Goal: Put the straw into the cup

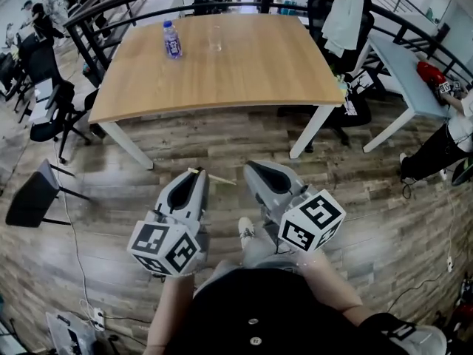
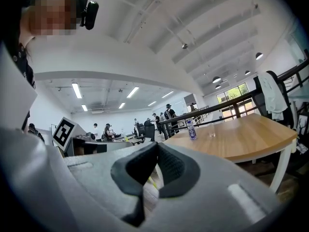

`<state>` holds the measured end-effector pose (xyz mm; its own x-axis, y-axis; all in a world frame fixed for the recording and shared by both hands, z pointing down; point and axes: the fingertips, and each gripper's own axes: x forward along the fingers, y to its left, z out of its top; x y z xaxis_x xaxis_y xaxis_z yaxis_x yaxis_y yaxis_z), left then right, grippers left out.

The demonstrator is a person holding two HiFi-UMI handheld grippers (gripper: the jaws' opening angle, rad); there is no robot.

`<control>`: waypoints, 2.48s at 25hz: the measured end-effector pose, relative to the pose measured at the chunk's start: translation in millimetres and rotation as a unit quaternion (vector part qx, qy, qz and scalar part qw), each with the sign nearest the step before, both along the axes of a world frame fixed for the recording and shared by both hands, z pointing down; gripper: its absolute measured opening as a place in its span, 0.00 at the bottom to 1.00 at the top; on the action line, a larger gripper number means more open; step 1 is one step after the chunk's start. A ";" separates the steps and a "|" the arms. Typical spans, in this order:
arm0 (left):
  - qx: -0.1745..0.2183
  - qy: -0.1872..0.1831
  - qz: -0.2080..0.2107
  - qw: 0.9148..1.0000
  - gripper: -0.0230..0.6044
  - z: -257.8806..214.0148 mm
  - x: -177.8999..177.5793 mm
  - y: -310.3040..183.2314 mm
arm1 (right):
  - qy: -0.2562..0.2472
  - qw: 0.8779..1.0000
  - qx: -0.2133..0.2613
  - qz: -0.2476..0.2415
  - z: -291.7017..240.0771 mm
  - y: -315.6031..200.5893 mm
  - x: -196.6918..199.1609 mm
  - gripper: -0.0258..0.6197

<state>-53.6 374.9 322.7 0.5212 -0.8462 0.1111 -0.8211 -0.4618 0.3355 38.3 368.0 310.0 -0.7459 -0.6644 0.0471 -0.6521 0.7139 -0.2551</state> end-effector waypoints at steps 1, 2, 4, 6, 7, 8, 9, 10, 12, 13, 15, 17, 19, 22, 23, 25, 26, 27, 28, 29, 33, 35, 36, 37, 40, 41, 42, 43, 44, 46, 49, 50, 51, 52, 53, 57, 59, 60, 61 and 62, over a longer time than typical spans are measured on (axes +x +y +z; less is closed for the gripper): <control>0.000 -0.001 -0.002 1.000 0.09 -0.6 1.8 -12.5 | 0.000 1.000 0.001 -0.002 -0.8 -13.0 1.7 0.04; 0.000 -0.001 -0.004 1.000 0.09 -1.0 3.0 -24.9 | -0.001 1.000 0.001 -0.004 -1.6 -25.7 3.1 0.04; 0.001 -0.001 -0.010 1.000 0.09 -1.7 4.1 -48.8 | -0.003 1.000 0.002 -0.008 -2.5 -49.7 5.3 0.04; 0.004 0.000 -0.015 1.000 0.09 -2.9 6.2 -70.9 | -0.003 1.000 0.002 -0.013 -2.0 -71.8 8.1 0.04; 0.005 0.000 -0.018 1.000 0.09 -3.1 7.7 -81.0 | -0.003 1.000 0.002 -0.016 -0.9 -81.9 9.7 0.04; 0.005 0.000 -0.021 1.000 0.09 -2.8 9.5 -90.9 | -0.003 1.000 0.000 -0.019 0.8 -91.5 11.4 0.04; 0.004 0.001 -0.023 1.000 0.09 -2.4 11.5 -100.5 | -0.003 1.000 -0.002 -0.022 2.6 -100.8 13.2 0.04; 0.003 0.003 -0.026 1.000 0.09 -2.0 13.8 -109.9 | -0.003 1.000 -0.004 -0.026 4.3 -110.0 15.1 0.04; 0.001 0.004 -0.031 1.000 0.09 -1.5 18.7 -128.0 | -0.003 0.999 -0.008 -0.034 6.6 -128.4 18.7 0.04; 0.000 0.003 -0.035 0.999 0.09 -1.3 20.5 -136.3 | -0.004 0.999 -0.010 -0.037 7.2 -137.3 20.0 0.04; -0.002 0.003 -0.041 0.999 0.09 -0.5 23.0 -150.4 | -0.006 0.999 -0.012 -0.043 7.8 -153.1 21.2 0.04; -0.002 0.004 -0.044 0.999 0.09 0.2 25.2 -161.6 | -0.007 0.999 -0.013 -0.048 9.4 -166.2 22.6 0.04; -0.003 0.005 -0.046 0.999 0.09 1.9 27.9 -170.5 | -0.010 0.999 -0.018 -0.050 12.4 -176.2 25.7 0.04; -0.012 0.004 -0.046 0.999 0.09 6.0 32.9 -181.0 | -0.015 0.998 -0.028 -0.051 16.8 -185.3 31.4 0.04; -0.015 0.004 -0.046 0.999 0.09 6.6 33.9 -184.0 | -0.016 0.998 -0.030 -0.052 17.6 -187.3 32.5 0.04; -0.018 0.006 -0.046 0.999 0.09 5.9 34.9 -190.0 | -0.018 0.998 -0.034 -0.051 18.7 -191.3 33.8 0.04; -0.019 0.006 -0.046 0.999 0.09 5.3 35.5 -193.0 | -0.018 0.998 -0.037 -0.051 19.5 -193.8 34.6 0.04; -0.019 0.006 -0.044 0.999 0.09 5.2 36.4 -195.9 | -0.020 0.998 -0.039 -0.050 20.5 -196.4 35.5 0.04; -0.020 0.004 -0.042 0.999 0.09 5.8 37.2 -198.7 | -0.022 0.998 -0.043 -0.050 21.6 -198.9 36.4 0.04; -0.021 0.003 -0.041 0.999 0.09 7.1 37.7 -201.3 | -0.025 0.997 -0.046 -0.051 22.5 -201.1 37.1 0.04; -0.027 0.007 -0.036 0.999 0.09 13.3 34.2 -214.1 | -0.030 0.997 -0.051 -0.048 24.9 -212.0 36.1 0.04; -0.030 0.011 -0.035 0.999 0.09 15.1 31.3 -223.5 | -0.029 0.997 -0.054 -0.047 26.3 -219.9 34.2 0.04; -0.030 0.013 -0.034 0.999 0.09 15.7 30.0 -229.2 | -0.028 0.997 -0.055 -0.047 27.4 -224.8 33.2 0.04; -0.031 0.014 -0.033 0.999 0.09 16.6 29.0 -235.5 | -0.028 0.997 -0.057 -0.046 28.9 -230.2 32.0 0.04; -0.034 0.018 -0.025 0.999 0.09 21.3 25.9 -256.0 | -0.027 0.997 -0.062 -0.041 34.8 -249.1 27.3 0.04; -0.035 0.019 -0.022 0.999 0.09 23.1 23.8 -263.6 | -0.027 0.997 -0.063 -0.039 36.9 -256.7 24.8 0.04; -0.036 0.020 -0.021 0.999 0.09 24.4 21.0 -271.9 | -0.026 0.997 -0.064 -0.037 38.7 -265.0 21.8 0.04; -0.036 0.021 -0.020 0.999 0.09 25.2 17.2 -280.9 | -0.024 0.997 -0.065 -0.036 40.0 -273.7 18.4 0.04; -0.036 0.022 -0.019 0.999 0.09 25.6 12.9 -290.4 | -0.023 0.997 -0.065 -0.034 40.6 -282.7 14.8 0.04; -0.035 0.026 -0.019 0.999 0.09 24.6 3.2 -310.8 | -0.021 0.997 -0.065 -0.030 40.5 -301.7 7.9 0.04; -0.030 0.032 -0.016 0.999 0.09 19.9 -10.3 -345.4 | -0.020 0.998 -0.061 -0.020 37.6 -335.1 -0.8 0.04; -0.027 0.033 -0.014 0.999 0.09 18.5 -14.4 -357.1 | -0.020 0.998 -0.059 -0.017 36.2 -346.6 -4.0 0.04; -0.026 0.034 -0.011 0.999 0.09 17.2 -18.5 -368.8 | -0.020 0.998 -0.057 -0.013 34.5 -358.0 -7.6 0.04; -0.024 0.035 -0.008 0.999 0.09 15.8 -22.6 -380.4 | -0.020 0.998 -0.055 -0.009 32.6 -369.1 -11.6 0.04; -0.023 0.037 -0.005 0.999 0.09 14.2 -26.5 -391.6 | -0.019 0.998 -0.053 -0.006 30.6 -380.0 -15.7 0.04; -0.018 0.047 0.003 0.999 0.09 7.1 -42.6 -434.9 | -0.016 0.999 -0.049 0.003 25.2 -421.6 -32.2 0.04; -0.015 0.055 0.004 0.998 0.09 4.4 -52.6 -456.0 | -0.015 0.999 -0.046 0.006 24.3 -441.1 -41.5 0.04; -0.013 0.057 0.005 0.998 0.09 3.1 -57.4 -466.4 | -0.015 0.999 -0.045 0.008 24.0 -450.6 -46.0 0.04; -0.012 0.058 0.008 0.998 0.09 2.1 -61.4 -476.6 | -0.015 0.999 -0.044 0.011 23.5 -459.9 -50.1 0.04; -0.011 0.058 0.012 0.998 0.09 1.5 -64.4 -485.9 | -0.016 0.999 -0.043 0.014 22.9 -468.8 -53.5 0.04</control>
<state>-118.0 -111.0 324.2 0.5523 -0.8309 0.0674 -0.7649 -0.4729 0.4373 -15.2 -100.8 332.9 -0.7284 -0.6803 0.0814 -0.6629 0.6697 -0.3346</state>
